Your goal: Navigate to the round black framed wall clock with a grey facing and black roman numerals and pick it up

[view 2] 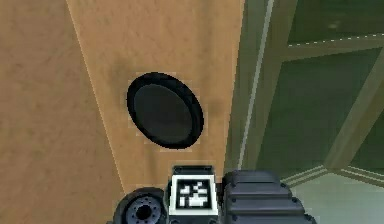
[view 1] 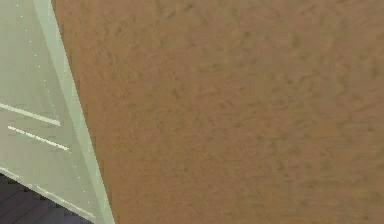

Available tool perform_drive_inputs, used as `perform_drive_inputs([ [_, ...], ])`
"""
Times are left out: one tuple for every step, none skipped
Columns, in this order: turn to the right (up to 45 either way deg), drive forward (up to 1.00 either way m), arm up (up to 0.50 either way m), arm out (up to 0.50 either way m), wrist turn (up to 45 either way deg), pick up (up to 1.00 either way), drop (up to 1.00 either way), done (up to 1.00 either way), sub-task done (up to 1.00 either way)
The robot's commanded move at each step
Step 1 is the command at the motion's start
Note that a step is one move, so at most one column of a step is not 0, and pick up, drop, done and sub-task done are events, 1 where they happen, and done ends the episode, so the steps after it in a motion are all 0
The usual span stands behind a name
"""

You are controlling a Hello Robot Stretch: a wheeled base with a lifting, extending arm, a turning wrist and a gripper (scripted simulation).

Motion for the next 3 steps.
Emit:
perform_drive_inputs([
  [0.0,0.0,0.0,0.24,0.0,0.0,0.0,0.0,0.0],
  [0.0,0.0,0.0,0.0,45.0,0.0,0.0,0.0,0.0],
  [0.0,0.0,0.0,0.0,45.0,0.0,0.0,0.0,0.0],
])
